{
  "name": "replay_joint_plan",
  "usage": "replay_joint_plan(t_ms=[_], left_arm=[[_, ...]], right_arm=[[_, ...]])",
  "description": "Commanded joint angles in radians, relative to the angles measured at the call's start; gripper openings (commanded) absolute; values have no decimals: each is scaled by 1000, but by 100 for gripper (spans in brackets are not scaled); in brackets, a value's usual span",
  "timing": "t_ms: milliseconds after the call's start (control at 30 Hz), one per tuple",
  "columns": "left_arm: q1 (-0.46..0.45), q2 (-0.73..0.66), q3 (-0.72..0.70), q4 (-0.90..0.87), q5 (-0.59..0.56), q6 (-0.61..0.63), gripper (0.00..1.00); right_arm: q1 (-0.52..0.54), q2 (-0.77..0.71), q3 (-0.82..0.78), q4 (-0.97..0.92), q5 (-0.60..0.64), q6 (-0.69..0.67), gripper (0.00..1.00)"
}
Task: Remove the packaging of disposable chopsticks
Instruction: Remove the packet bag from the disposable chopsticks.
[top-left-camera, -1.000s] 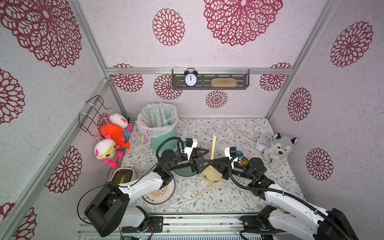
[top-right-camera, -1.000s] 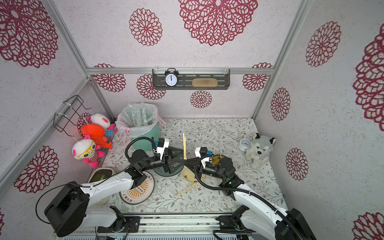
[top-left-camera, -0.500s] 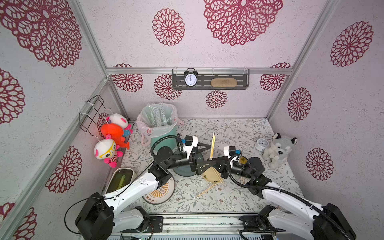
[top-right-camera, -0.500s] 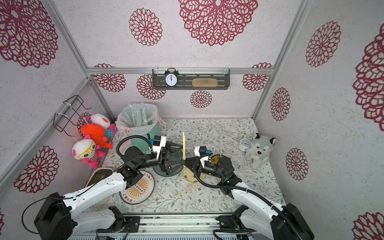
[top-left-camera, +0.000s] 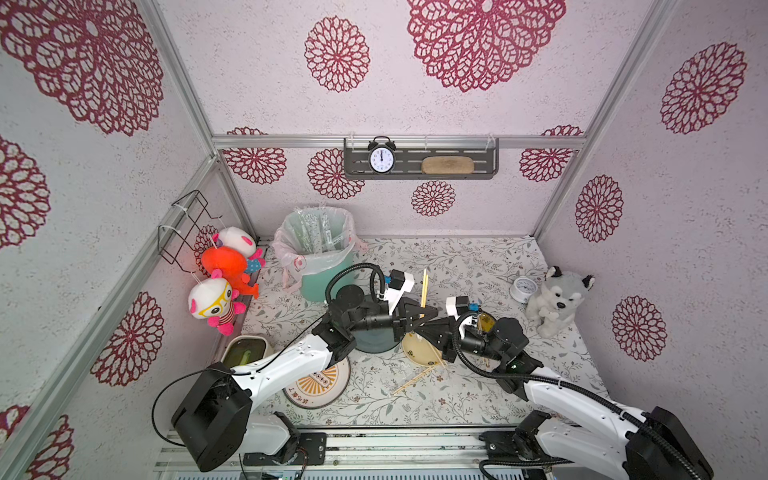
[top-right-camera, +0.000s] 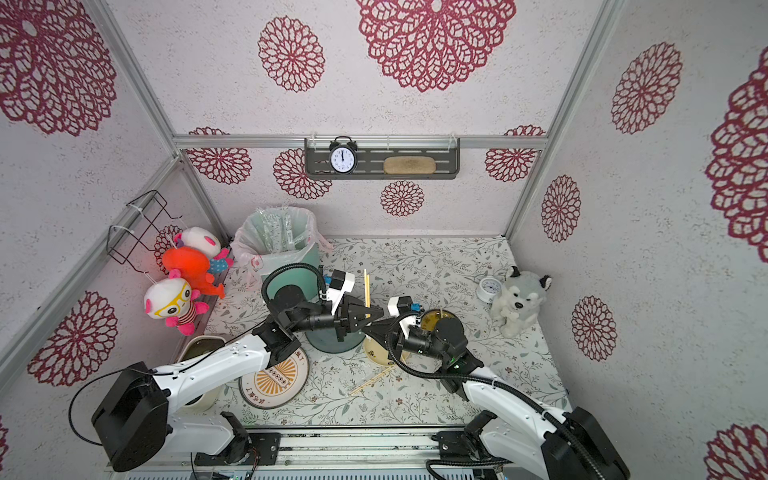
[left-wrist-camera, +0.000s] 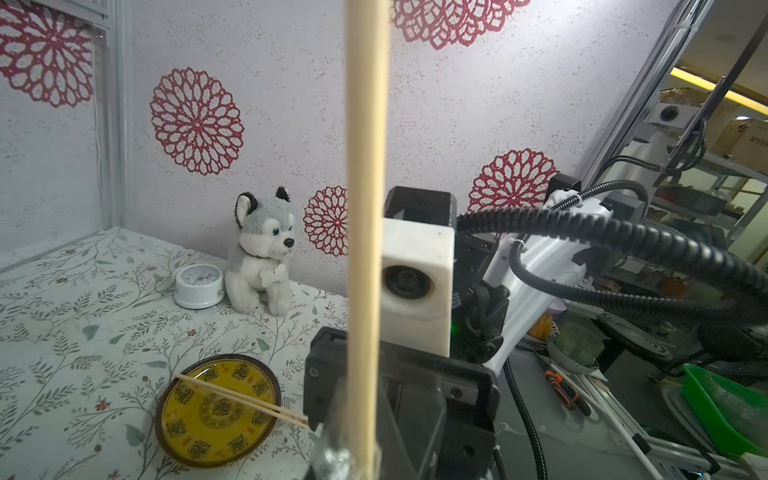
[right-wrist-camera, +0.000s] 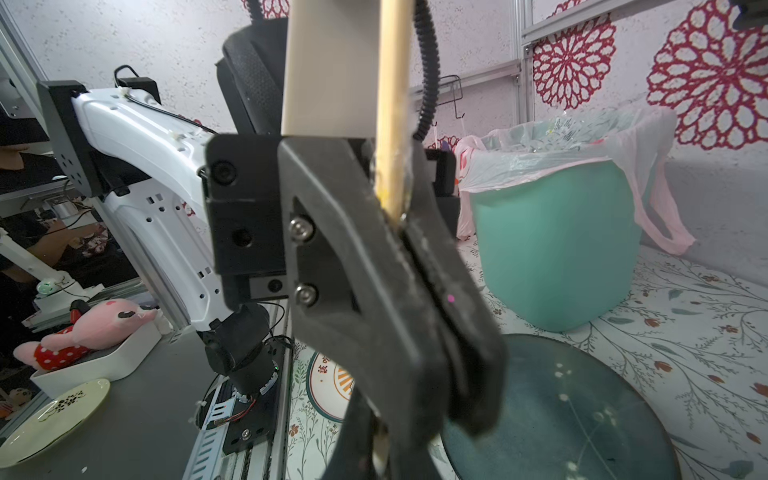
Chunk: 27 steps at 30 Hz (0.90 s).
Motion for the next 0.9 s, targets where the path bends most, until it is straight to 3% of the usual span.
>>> replay_joint_plan(t_ms=[0, 33, 100, 200, 300, 333, 400, 533, 600, 667, 867], left_arm=[[25, -31, -49, 27, -26, -3, 0], [49, -46, -71, 35, -24, -13, 0], [78, -64, -96, 35, 72, -24, 0], [76, -91, -128, 15, 176, -19, 0], [57, -135, -149, -93, 154, 53, 0], [53, -151, -159, -127, 133, 76, 0], [54, -165, -183, -119, 130, 80, 0], [52, -160, -188, -99, 145, 63, 0], [52, -148, -178, -117, 130, 73, 0], [52, -131, -166, -135, 130, 72, 0], [52, -92, -154, -161, 123, 84, 0]], right_arm=[[1, -18, 30, 20, 14, -2, 42], [-8, -38, 32, 0, 36, 8, 53], [-32, -103, 22, -21, 72, 12, 64], [-62, -147, 33, -12, 63, 30, 71], [-63, -64, 107, 15, -2, 88, 77], [-63, -31, 128, 40, -2, 118, 93], [-64, 21, 164, 46, -25, 145, 99], [-47, 93, 172, 133, -26, 159, 98], [-35, 117, 174, 163, -36, 157, 93], [-22, 128, 177, 199, -59, 169, 85], [-5, 143, 199, 163, -78, 142, 44]])
